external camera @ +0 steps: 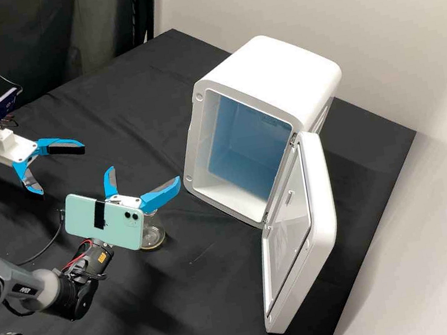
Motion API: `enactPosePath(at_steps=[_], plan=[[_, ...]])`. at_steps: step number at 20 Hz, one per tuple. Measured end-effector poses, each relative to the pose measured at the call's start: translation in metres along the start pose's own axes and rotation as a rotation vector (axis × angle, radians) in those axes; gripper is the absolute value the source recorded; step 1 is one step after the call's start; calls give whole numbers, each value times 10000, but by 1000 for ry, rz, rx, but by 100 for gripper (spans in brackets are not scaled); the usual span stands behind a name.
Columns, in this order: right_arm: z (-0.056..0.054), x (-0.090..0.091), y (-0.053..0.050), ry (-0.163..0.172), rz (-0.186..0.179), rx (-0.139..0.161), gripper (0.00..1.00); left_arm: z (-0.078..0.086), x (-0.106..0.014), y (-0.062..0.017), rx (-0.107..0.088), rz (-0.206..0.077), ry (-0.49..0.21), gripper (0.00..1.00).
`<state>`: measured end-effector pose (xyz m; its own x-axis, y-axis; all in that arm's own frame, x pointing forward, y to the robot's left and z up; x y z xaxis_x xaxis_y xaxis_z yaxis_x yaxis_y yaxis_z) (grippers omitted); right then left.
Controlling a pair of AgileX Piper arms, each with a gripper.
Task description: Place the flask in the incubator
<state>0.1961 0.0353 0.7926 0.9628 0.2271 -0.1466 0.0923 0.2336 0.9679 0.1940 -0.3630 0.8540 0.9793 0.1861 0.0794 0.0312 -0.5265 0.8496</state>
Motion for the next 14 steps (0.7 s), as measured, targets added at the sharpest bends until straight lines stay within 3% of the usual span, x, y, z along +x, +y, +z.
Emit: enactPosePath(at_steps=[6,9,14], plan=[[10,-14,-122,28,-87,-11,100,-4,-2,-4,3,-4,-3,100],[48,-34,-162,16,-114,11,100,-4,-2,-4,3,-4,-3,100],[100,-133,-207,6,-156,0,100,-12,-4,-2,3,-3,0,100]])
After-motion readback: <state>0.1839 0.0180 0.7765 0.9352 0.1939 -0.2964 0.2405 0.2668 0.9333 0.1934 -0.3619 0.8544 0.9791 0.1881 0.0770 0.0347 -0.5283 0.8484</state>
